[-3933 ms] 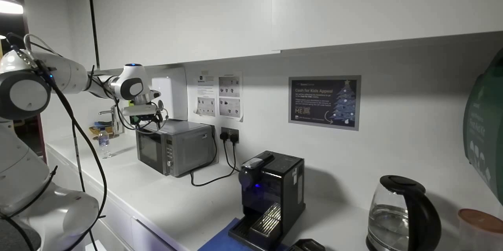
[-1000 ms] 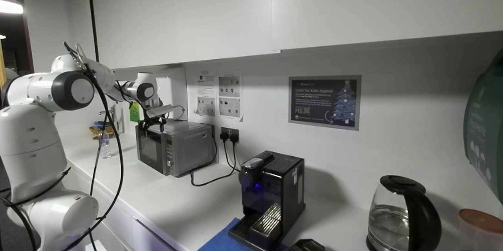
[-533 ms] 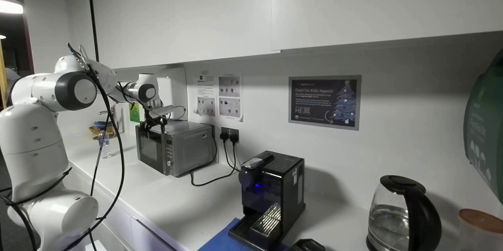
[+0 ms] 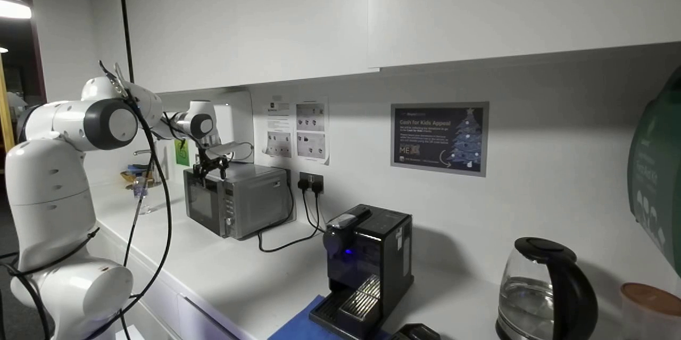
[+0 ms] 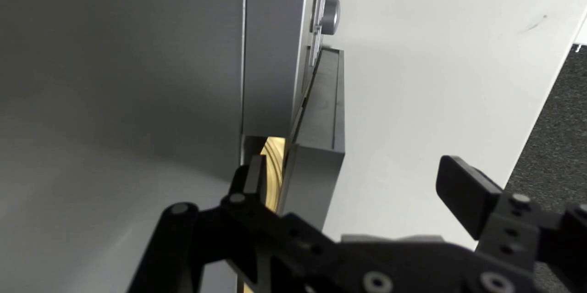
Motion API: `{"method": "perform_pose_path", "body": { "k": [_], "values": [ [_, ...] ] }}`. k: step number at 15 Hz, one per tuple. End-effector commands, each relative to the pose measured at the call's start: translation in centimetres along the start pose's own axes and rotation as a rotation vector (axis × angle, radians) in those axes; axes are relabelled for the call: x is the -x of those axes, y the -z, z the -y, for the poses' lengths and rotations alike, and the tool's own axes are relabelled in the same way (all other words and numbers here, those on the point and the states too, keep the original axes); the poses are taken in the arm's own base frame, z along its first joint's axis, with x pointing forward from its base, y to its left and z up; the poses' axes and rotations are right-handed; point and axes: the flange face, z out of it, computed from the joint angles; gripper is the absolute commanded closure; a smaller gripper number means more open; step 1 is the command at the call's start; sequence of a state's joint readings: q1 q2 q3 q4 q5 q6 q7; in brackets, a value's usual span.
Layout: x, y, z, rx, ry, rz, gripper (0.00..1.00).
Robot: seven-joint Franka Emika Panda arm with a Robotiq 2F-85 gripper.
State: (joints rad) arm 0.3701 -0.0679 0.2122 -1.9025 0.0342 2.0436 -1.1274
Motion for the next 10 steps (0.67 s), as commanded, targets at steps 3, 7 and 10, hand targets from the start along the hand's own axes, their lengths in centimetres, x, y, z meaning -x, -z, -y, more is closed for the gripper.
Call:
{"method": "perform_pose_path", "body": {
  "k": [3,7,10],
  "values": [
    [-0.53,0.03,-0.89,0.002,0.023,-0.003,0.0],
    [-0.87,-0.3,-0.59,-0.013,0.005,-0.005,0.0],
    [-1.34,-0.22,-0.25,-0.015,-0.023,0.002,0.0]
  ]
}}
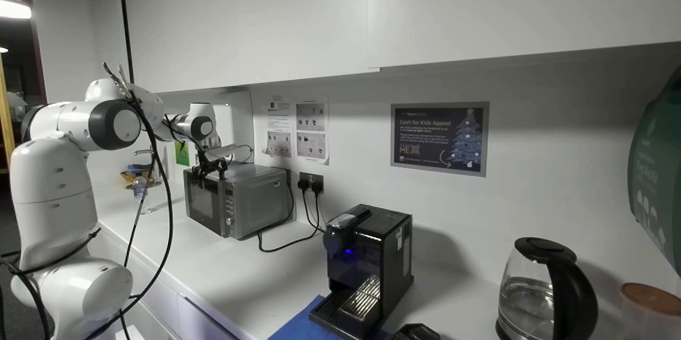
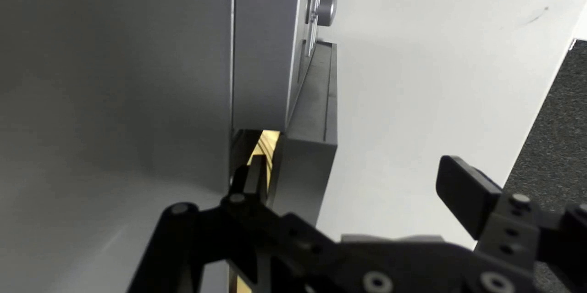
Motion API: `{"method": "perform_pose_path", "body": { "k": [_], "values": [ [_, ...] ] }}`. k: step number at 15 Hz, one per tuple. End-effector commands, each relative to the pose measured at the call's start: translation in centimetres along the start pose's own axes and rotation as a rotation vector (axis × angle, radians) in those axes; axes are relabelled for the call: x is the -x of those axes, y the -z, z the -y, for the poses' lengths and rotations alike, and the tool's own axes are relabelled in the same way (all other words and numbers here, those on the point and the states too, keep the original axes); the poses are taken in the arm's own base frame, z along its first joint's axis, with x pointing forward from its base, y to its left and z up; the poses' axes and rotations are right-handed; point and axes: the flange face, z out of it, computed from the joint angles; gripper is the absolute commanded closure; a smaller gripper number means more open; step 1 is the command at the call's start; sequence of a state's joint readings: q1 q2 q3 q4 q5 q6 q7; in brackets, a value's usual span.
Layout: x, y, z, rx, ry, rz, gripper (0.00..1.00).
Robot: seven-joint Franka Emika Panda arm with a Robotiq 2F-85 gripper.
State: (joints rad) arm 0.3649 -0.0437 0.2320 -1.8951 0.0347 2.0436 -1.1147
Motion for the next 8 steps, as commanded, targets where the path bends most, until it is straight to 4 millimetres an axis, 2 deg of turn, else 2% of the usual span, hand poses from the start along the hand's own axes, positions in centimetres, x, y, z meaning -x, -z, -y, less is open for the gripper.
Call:
{"method": "perform_pose_path", "body": {
  "k": [1,8],
  "values": [
    [-0.8,1.0,0.0,0.005,-0.025,0.002,0.0],
    [-2.7,1.9,0.9,0.037,-0.109,0.041,0.0]
  ]
}}
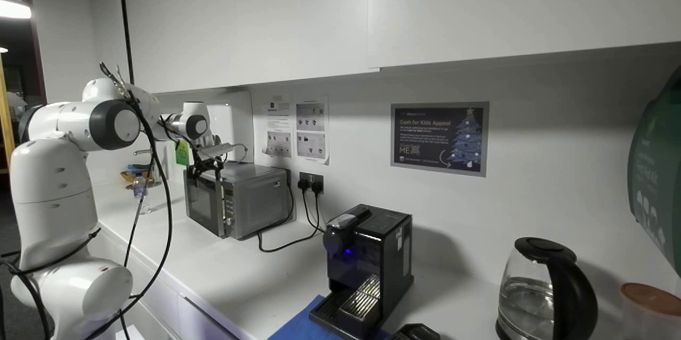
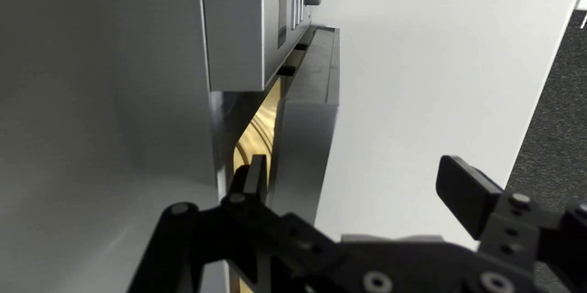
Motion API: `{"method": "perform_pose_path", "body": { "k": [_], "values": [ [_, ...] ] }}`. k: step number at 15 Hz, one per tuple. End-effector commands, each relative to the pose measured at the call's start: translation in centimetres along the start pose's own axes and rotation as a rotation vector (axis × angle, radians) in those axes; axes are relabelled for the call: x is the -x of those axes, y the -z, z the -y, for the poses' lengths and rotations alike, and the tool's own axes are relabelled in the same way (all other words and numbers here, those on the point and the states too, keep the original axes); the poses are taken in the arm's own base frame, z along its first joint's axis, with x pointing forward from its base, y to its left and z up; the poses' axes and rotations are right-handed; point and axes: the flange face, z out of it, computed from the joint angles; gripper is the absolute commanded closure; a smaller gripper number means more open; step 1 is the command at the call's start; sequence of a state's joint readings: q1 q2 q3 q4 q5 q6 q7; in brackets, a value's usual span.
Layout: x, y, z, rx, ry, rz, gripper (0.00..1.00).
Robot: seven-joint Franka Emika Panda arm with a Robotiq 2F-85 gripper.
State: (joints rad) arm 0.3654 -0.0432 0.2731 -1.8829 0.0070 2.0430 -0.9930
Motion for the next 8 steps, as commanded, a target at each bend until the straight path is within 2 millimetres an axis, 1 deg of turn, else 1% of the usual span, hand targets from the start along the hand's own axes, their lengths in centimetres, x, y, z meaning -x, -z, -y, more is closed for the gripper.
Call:
{"method": "perform_pose_path", "body": {
  "k": [1,8],
  "values": [
    [-0.76,1.49,0.15,0.022,-0.055,0.035,0.0],
    [-1.04,1.61,0.44,0.027,-0.156,0.032,0.0]
  ]
}}
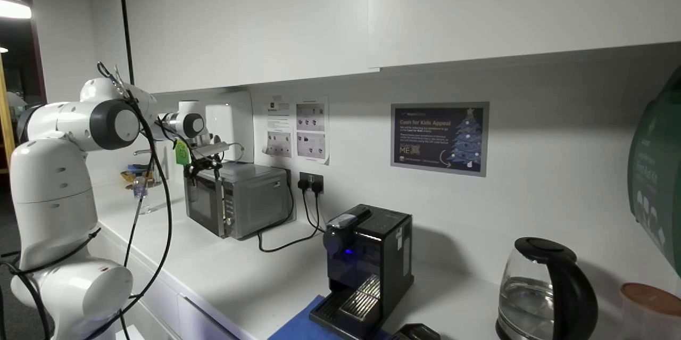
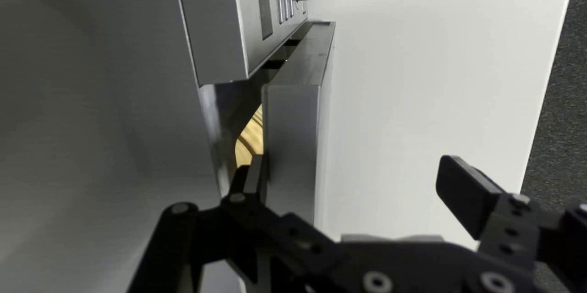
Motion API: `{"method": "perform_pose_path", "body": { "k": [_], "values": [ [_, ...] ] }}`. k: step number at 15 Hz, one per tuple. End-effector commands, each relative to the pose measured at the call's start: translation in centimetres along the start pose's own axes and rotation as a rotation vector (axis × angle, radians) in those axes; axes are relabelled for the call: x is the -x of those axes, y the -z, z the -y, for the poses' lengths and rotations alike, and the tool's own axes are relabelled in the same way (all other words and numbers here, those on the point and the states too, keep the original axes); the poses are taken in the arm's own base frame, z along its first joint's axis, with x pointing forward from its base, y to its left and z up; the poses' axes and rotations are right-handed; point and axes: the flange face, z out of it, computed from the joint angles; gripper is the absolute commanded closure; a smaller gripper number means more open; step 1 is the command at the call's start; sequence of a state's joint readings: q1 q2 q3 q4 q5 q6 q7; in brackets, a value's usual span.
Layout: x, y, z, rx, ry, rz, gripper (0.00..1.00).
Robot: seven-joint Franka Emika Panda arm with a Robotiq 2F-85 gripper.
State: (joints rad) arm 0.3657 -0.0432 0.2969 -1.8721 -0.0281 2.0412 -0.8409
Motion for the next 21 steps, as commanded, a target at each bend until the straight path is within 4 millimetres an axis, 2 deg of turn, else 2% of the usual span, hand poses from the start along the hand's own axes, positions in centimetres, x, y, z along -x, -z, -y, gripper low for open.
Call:
{"method": "perform_pose_path", "body": {
  "k": [1,7,21],
  "values": [
    [0.2,1.0,-0.1,0.0,-0.058,0.012,0.0],
    [0.4,0.7,-0.1,-0.003,-0.139,0.006,0.0],
    [-1.6,0.9,0.6,0.009,-0.308,-0.007,0.0]
  ]
}}
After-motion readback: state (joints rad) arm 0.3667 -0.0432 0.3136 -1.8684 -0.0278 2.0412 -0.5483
